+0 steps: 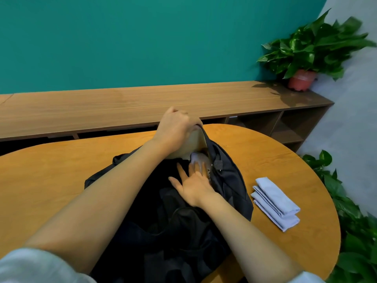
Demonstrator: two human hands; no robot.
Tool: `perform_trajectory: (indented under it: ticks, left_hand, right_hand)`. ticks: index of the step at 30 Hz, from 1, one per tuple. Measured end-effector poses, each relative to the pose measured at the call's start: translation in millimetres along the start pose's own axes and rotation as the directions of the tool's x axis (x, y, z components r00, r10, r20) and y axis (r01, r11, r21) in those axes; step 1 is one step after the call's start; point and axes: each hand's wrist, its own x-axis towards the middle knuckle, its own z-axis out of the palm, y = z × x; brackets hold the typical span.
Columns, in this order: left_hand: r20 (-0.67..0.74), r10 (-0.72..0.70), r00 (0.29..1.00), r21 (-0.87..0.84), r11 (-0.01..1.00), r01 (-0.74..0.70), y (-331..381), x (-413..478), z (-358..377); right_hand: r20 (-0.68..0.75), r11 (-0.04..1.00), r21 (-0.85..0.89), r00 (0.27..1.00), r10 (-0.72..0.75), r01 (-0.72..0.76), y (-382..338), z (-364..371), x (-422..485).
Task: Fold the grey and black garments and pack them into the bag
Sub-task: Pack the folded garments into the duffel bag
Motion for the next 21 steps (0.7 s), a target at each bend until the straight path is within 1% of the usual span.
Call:
perform_trajectory:
  ticks: [2,3,5,7,8,10,11,12,14,15,16,17,18,20,21]
  left_hand:
    - [-0.003,0.004,1.000,-0.004,1.000,-0.004,3,0,-1]
    - [0.026,-0.009,1.000,-0.012,1.000,0.010,4,-1,-1]
    - [0.112,-0.032,0.993,-0.007,0.999,0.033,3,-6,4]
    - [0.195,-0.023,0.981,0.020,1.000,0.020,5,-16,7]
    - [0.227,-0.013,0.974,0.019,1.000,0.009,8,-23,7]
    - [0.263,0.034,0.964,0.000,0.999,-0.035,16,-38,8]
    - [0.238,0.077,0.968,-0.003,0.997,-0.079,21,-47,9]
    - [0.179,0.133,0.975,-0.007,0.991,-0.134,27,-56,9]
    - [0.033,0.219,0.975,-0.067,0.974,-0.216,39,-74,10]
    - [-0.004,0.249,0.968,-0.107,0.963,-0.248,45,-83,12]
    - [0.013,0.259,0.966,-0.145,0.956,-0.254,51,-92,13]
    - [0.100,0.248,0.963,-0.184,0.956,-0.227,57,-102,15]
    - [0.242,0.214,0.946,-0.204,0.965,-0.166,61,-113,17]
    - [0.512,0.092,0.854,-0.114,0.993,-0.038,60,-131,23]
    - [0.594,0.025,0.804,-0.067,0.998,0.019,57,-138,23]
  right_hand:
    - [0.023,0.999,-0.049,0.999,-0.022,0.024,4,-2,2]
    - [-0.002,0.994,-0.095,0.999,-0.045,0.045,5,-4,-1]
    - [-0.142,0.972,-0.224,0.985,-0.103,0.069,6,-8,-16]
    - [-0.295,0.942,-0.332,0.942,-0.160,0.056,11,-7,-38]
    - [-0.318,0.934,-0.356,0.935,-0.160,0.039,17,-4,-48]
    - [-0.279,0.934,-0.356,0.950,-0.140,0.033,34,5,-61]
    - [-0.269,0.934,-0.354,0.951,-0.151,0.049,42,7,-66]
    - [-0.267,0.927,-0.369,0.949,-0.169,0.061,47,7,-69]
    - [-0.341,0.920,-0.384,0.913,-0.224,0.082,55,8,-77]
    - [-0.369,0.917,-0.385,0.893,-0.258,0.106,56,11,-80]
    - [-0.369,0.916,-0.379,0.887,-0.279,0.131,58,15,-84]
    - [-0.364,0.919,-0.370,0.888,-0.282,0.140,60,18,-88]
    - [-0.351,0.926,-0.351,0.897,-0.268,0.139,62,21,-91]
    - [-0.352,0.944,-0.297,0.902,-0.251,0.146,68,23,-95]
    - [-0.369,0.949,-0.264,0.891,-0.264,0.171,71,24,-97]
